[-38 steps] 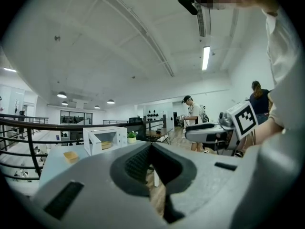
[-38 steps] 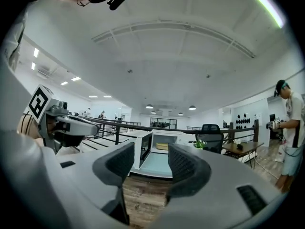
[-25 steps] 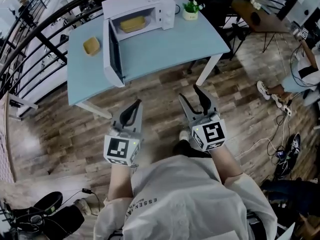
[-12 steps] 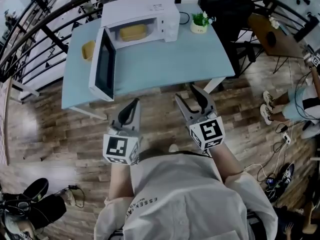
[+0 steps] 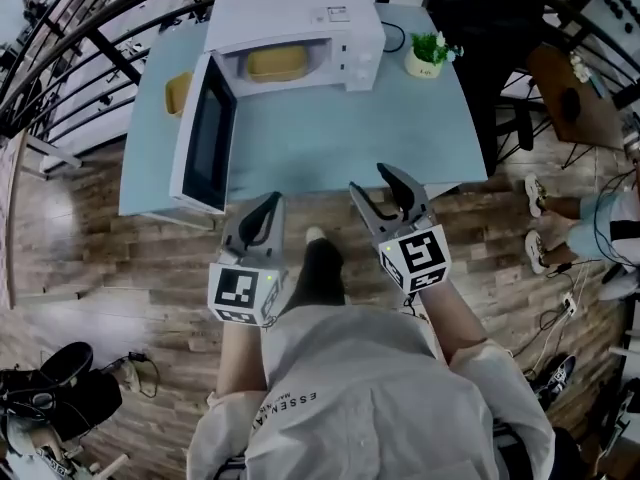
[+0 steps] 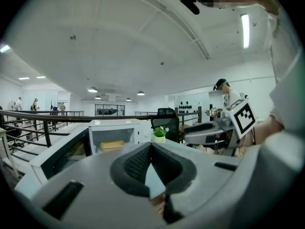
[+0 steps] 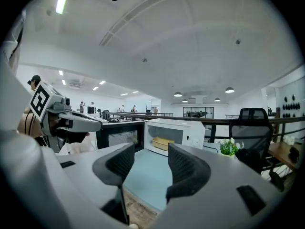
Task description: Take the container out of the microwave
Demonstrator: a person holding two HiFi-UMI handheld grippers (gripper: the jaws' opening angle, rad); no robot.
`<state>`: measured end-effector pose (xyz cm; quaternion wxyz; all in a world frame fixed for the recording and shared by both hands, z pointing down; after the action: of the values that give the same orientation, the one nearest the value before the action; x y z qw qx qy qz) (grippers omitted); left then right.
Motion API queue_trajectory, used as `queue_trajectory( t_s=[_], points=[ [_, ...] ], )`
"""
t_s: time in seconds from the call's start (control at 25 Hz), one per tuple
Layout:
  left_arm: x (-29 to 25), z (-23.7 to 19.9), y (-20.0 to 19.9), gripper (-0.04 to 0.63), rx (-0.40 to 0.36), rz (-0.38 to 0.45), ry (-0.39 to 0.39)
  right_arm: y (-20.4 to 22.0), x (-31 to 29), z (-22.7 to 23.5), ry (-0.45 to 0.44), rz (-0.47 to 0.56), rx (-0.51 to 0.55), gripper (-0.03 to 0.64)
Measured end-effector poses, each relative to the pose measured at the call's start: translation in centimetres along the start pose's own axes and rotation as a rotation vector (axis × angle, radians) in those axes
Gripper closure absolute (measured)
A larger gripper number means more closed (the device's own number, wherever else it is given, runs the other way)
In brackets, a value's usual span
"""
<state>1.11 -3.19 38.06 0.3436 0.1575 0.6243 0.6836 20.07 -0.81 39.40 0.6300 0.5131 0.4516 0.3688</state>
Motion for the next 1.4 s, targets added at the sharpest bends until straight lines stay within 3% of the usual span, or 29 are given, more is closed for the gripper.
queue_trajectory(
  t_s=[0.48,0.72,0.96,1.4],
  points=[
    [-11.4,-10.8,-0.5,0.594,0.036,-0.005,-0.047,-3.4,-16.0,5.5,-0.114,-0.096,0.039,0.402],
    [-15.1,-14.9,1.0,0.594,0.016,-0.041,-0.039,-2.9,-23.6,6.8,-0.15,-0.196,0.127,0.402],
    [-17.5,-16.6,2.8,0.594,0.046,-0.068,-0.029,-0.9,-29.3,7.5,-0.212,-0.349,0.175,0.402],
    [-17.9,-17.7,3.8,0.594,0.078,-0.104,-0.067,2.1,-36.8,7.8,-0.291,-0.563,0.503,0.402]
  ],
)
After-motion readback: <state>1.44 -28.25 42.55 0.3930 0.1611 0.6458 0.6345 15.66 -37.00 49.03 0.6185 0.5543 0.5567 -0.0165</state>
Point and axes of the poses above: the fingertips, and each gripper's own axes: x backward along the fingers, z to its right, y out of its underside, the point moved 5 cm from there along x, backward along the fingers, and after that the axes turned 7 degrees about -x, right-handed, at the moved point
